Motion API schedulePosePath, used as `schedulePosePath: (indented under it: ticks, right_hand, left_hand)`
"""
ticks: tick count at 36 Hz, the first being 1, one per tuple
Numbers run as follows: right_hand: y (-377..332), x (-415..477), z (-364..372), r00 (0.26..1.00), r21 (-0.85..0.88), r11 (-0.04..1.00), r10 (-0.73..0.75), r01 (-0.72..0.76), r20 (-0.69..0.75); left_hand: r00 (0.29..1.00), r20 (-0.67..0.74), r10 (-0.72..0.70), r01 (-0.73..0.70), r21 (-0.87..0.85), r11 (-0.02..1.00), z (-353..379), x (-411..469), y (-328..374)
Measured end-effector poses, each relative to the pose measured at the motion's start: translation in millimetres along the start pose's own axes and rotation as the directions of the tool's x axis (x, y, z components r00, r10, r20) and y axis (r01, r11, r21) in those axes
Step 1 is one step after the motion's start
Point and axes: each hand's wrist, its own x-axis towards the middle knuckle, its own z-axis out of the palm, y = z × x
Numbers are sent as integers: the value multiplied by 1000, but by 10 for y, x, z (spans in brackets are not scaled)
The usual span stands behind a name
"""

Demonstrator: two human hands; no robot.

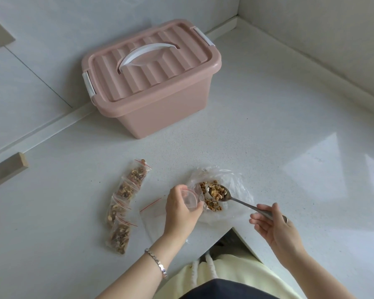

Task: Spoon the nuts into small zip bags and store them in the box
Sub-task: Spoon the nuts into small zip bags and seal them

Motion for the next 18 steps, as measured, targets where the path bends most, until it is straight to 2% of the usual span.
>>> schedulePosePath:
  ticks: [7, 14, 18]
  right_hand:
    - [-55, -113, -4, 999, 27, 998, -51, 51, 14]
    - [-141, -215, 124, 986, 17, 987, -160, 160, 35]
    - [-185, -283, 221, 970, -19, 970, -242, 243, 37]
  left_hand:
    - [997, -46, -63, 59, -74, 996, 74, -13, 35]
    - [990, -70, 122, -124, -17, 992, 68, -11, 127]
    - [984, -59, 166, -167, -25, 986, 72, 9, 229]
